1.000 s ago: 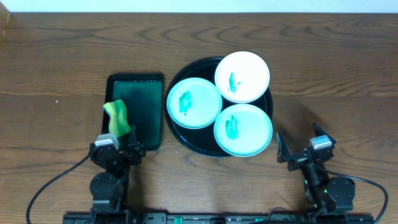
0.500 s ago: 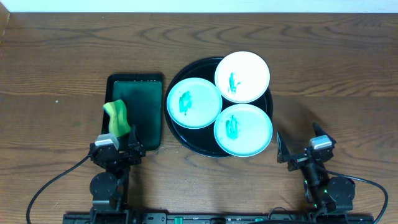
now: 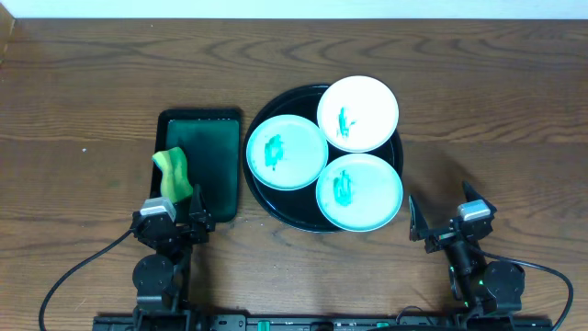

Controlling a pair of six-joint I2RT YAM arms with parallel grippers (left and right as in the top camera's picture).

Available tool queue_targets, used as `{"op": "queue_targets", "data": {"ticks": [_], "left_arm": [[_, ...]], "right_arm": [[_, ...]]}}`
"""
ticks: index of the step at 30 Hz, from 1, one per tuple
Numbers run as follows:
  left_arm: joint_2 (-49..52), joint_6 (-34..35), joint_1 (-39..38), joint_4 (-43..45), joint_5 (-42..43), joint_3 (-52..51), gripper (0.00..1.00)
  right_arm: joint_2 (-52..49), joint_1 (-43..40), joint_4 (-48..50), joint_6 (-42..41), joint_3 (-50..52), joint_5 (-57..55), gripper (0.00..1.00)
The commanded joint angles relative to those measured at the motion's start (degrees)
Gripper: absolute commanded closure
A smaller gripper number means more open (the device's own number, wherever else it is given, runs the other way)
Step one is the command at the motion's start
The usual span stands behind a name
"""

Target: Clean dirty plates on tray and stack at the side

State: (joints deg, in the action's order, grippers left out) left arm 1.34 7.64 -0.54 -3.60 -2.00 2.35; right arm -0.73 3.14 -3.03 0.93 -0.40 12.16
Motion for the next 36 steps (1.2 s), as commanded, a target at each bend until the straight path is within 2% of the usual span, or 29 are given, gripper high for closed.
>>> {"op": "queue_targets", "data": {"ticks": [1, 24, 27, 32, 36], "left_arm": [[0.1, -0.5, 0.3, -0.5, -0.1, -2.0, 0.19], [0.1, -0.5, 0.3, -0.3, -0.1, -2.0, 0.18], [0.1, 1.2, 0.2, 0.1, 0.3, -2.0, 0.18], [0.2, 1.2, 0.2, 0.2, 8.6, -1.5, 0.19], [2.2, 1.2, 0.2, -0.4, 9.5, 1.4, 0.19]], "right_arm": [[-0.1, 0.3, -0.2, 0.9, 0.1, 0.3, 0.01], [-0.1, 0.3, -0.2, 0.9, 0.1, 0.3, 0.01], [-0.1, 0.3, -0.2, 0.9, 0.1, 0.3, 0.01], [-0.1, 0.3, -0.2, 0.9, 0.1, 0.3, 0.01], [-0.1, 0.3, -0.2, 0.9, 0.1, 0.3, 0.01]]}}
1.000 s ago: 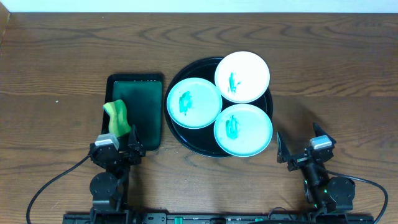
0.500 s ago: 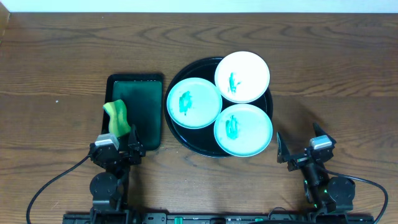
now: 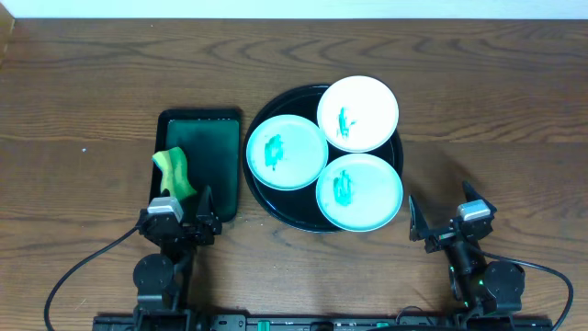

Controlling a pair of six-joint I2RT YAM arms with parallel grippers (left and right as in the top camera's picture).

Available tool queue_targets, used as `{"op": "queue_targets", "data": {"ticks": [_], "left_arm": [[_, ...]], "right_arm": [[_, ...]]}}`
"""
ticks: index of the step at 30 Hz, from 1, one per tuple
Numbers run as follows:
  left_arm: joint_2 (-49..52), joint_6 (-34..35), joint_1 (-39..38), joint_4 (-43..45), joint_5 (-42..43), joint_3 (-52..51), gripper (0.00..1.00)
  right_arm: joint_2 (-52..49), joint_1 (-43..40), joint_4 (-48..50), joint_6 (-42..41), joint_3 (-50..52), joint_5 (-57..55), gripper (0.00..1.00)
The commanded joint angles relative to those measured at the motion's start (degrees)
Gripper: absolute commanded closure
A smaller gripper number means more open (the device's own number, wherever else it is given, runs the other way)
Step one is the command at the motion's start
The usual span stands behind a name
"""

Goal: Clean dirty plates on tray and stack at the side
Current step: 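Move the left gripper over the yellow-green sponge in the water tray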

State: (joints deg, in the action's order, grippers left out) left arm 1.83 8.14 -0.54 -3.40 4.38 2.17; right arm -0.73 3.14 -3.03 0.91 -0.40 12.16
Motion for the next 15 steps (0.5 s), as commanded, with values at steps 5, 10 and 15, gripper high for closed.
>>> {"op": "queue_targets", "data": {"ticks": [5, 10, 15], "left_arm": [[11.1, 0.7, 0.2, -1.1, 2.5, 9.9, 0.19], [26.5, 3.6, 0.2, -5.6, 2.6, 22.8, 0.19], [42.7, 5.7, 0.2, -16.8, 4.8, 37.9, 0.19]], "right_arm": [[-0.1, 0.3, -0.2, 0.9, 0.1, 0.3, 0.01], [-0.1, 0.3, -0.2, 0.9, 0.1, 0.3, 0.01], [-0.1, 0.3, -0.2, 0.9, 0.1, 0.3, 0.01]]}}
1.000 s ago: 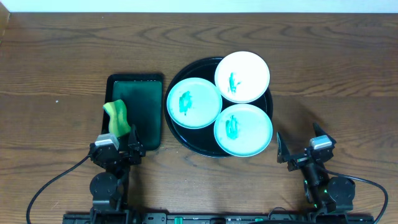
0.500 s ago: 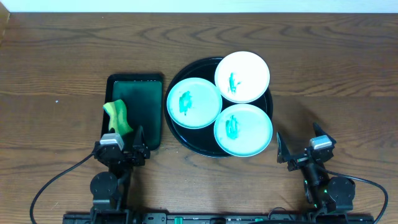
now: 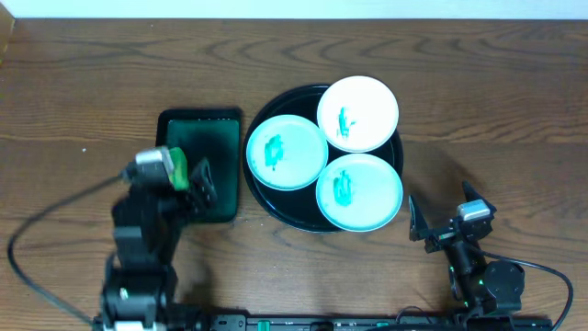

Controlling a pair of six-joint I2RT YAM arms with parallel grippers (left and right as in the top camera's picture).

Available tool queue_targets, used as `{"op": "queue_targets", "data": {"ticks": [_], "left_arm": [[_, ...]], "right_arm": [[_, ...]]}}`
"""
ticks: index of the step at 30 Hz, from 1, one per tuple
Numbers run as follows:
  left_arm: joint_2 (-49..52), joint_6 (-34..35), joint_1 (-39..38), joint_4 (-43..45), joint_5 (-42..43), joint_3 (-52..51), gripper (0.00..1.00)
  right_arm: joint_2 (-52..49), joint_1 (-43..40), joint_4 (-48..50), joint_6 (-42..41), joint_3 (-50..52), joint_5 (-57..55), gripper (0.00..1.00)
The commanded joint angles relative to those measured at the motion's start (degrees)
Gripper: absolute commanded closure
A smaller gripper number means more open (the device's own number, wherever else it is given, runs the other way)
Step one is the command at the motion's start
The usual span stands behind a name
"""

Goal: Clean dirty plates on tray and stack at the side
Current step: 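Move the left gripper over the yellow-green sponge in the water tray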

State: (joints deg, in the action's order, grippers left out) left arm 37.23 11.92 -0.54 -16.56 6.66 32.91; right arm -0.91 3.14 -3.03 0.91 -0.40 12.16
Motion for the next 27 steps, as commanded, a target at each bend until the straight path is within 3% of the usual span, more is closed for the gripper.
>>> {"op": "queue_targets", "data": {"ticks": [1, 15, 27], "left_arm": [[9.9, 2.0, 0.2, -5.7, 3.5, 9.7, 0.19], [41.6, 1.4, 0.2, -39.3, 4.9, 37.1, 0.19], [44.4, 2.1, 0.2, -41.7, 8.8, 38.4, 0.19]], "right_arm": [[0.0, 0.3, -0.2, 0.9, 0.1, 0.3, 0.01], [0.0, 0.3, -0.2, 0.9, 0.1, 0.3, 0.01], [0.0, 0.3, -0.2, 0.9, 0.1, 0.3, 0.01]]}}
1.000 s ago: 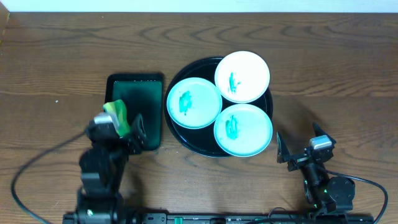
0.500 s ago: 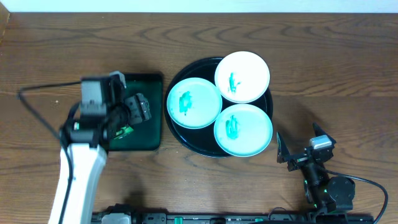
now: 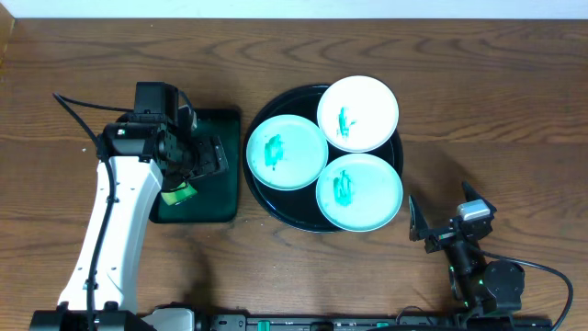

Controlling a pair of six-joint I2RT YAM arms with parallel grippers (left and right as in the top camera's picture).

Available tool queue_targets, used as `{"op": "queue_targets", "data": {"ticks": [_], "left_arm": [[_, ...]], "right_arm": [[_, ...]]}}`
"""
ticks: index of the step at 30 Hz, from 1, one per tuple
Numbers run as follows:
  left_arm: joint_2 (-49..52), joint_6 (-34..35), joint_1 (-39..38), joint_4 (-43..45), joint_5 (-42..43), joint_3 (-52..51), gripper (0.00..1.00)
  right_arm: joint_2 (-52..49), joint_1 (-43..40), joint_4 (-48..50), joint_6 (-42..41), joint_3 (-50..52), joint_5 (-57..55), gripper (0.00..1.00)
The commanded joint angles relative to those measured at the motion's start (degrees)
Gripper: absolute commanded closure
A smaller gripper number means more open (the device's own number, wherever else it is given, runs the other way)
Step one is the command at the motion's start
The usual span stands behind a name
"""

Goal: Clean dirty plates on tray and stack at the side
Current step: 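Move the left gripper over the yellow-green sponge in the water tray, then lower the left gripper and grasp the yellow-green sponge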

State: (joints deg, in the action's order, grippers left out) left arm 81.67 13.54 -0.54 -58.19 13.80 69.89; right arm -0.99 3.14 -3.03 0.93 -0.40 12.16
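Three plates smeared with green lie on a round black tray (image 3: 272, 202): a pale blue plate (image 3: 287, 152) at its left, a white plate (image 3: 358, 112) at the back, and another pale blue plate (image 3: 359, 191) at the front. My left gripper (image 3: 208, 156) hangs over the dark green rectangular tray (image 3: 213, 208), fingers apparently open and holding nothing. A yellow-green sponge (image 3: 179, 194) peeks out from under the left arm on that tray. My right gripper (image 3: 439, 193) rests open near the front edge, right of the round tray.
The green tray sits directly left of the round tray, their edges almost touching. Bare wooden table (image 3: 478, 101) stretches to the right of the plates and along the back. The left arm's cable loops over the table at the far left.
My left arm has reached further back and to the right; its gripper now sits over the middle of the green tray. The sponge lies slightly nearer the front. The right arm is unchanged.
Both grippers first rested open at the front edge, with the sponge on the green tray's left side. The left arm then rose over the sponge. Now it extends over the green tray, the sponge showing beneath it. Plates and right arm never moved.
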Motion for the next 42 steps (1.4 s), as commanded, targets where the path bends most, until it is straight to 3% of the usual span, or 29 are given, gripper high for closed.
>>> {"op": "queue_targets", "data": {"ticks": [1, 10, 17, 23, 27, 29, 35, 42], "left_arm": [[-0.1, 0.5, 0.2, 0.0, 1.6, 1.5, 0.18], [-0.1, 0.5, 0.2, -0.1, 1.7, 1.4, 0.19], [-0.1, 0.5, 0.2, 0.2, 1.7, 1.4, 0.18], [-0.1, 0.5, 0.2, 0.4, 1.6, 1.4, 0.18], [-0.1, 0.3, 0.6, 0.6, -6.0, 1.5, 0.18], [-0.1, 3.9, 2.1, 0.6, -10.8, 1.5, 0.18], [0.1, 3.8, 10.2, 1.3, -10.8, 1.5, 0.18], [0.2, -0.7, 16.1, 2.1, -2.6, 1.5, 0.18]], "right_arm": [[0.1, 0.3, -0.2, 0.9, 0.1, 0.3, 0.01], [0.1, 0.3, 0.5, 0.5, 0.1, 1.0, 0.01], [0.0, 0.3, 2.1, -11.6, -0.5, 16.1, 0.01], [-1.4, 0.3, 1.1, -13.1, -0.7, 22.8, 0.01], [-1.5, 0.3, 1.0, -13.1, -0.7, 22.6, 0.01], [-1.7, 0.3, 0.1, -13.4, -0.7, 22.6, 0.01], [-3.6, 0.3, -1.1, -15.5, -0.7, 24.4, 0.01], [-4.4, 0.3, -1.0, -15.5, -0.7, 28.2, 0.01]]}}
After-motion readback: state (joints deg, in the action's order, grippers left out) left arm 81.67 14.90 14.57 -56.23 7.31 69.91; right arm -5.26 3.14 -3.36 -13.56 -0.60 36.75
